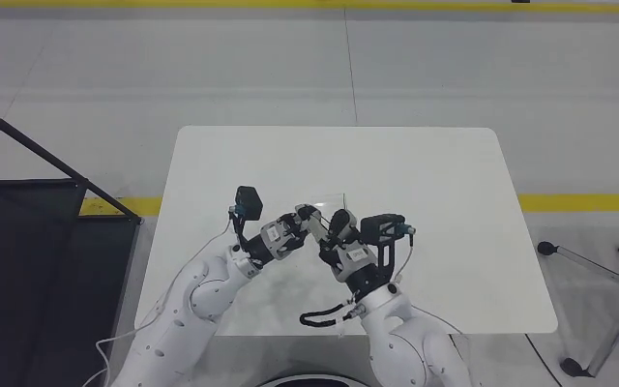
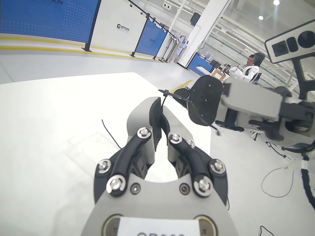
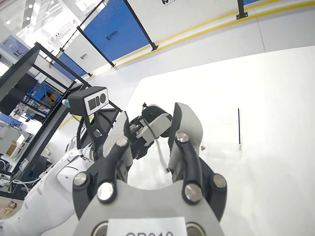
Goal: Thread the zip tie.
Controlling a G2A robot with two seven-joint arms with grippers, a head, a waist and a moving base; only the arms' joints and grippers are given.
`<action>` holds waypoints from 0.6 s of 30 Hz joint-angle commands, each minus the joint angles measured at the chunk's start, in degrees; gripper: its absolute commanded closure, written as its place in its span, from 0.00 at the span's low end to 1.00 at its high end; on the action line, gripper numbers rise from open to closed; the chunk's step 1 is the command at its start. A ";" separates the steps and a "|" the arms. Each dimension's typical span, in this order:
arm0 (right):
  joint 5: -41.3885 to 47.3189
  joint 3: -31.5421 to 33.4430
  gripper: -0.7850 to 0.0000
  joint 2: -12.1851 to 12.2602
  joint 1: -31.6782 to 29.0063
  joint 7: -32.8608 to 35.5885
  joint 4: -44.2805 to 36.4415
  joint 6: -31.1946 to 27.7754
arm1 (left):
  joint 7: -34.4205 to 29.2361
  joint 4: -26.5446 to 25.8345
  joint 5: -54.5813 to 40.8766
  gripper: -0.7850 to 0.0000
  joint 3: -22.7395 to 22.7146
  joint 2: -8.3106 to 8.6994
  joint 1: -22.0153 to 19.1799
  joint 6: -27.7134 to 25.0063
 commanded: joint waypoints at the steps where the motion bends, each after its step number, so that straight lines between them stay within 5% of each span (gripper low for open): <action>1: 0.28 0.72 0.00 0.13 -1.25 -1.80 -0.59 -1.38 | -0.09 -0.08 -0.21 1.00 -0.03 -0.03 0.00 0.34; 10: 0.05 5.67 0.00 1.35 -8.06 -5.48 -3.22 -9.99 | -0.04 -0.77 -2.55 1.00 -0.73 -0.17 0.40 2.55; 18: 0.05 5.67 0.00 1.35 -8.06 -5.48 -3.22 -9.99 | -0.73 -0.85 -3.40 1.00 -0.75 -0.28 0.28 2.88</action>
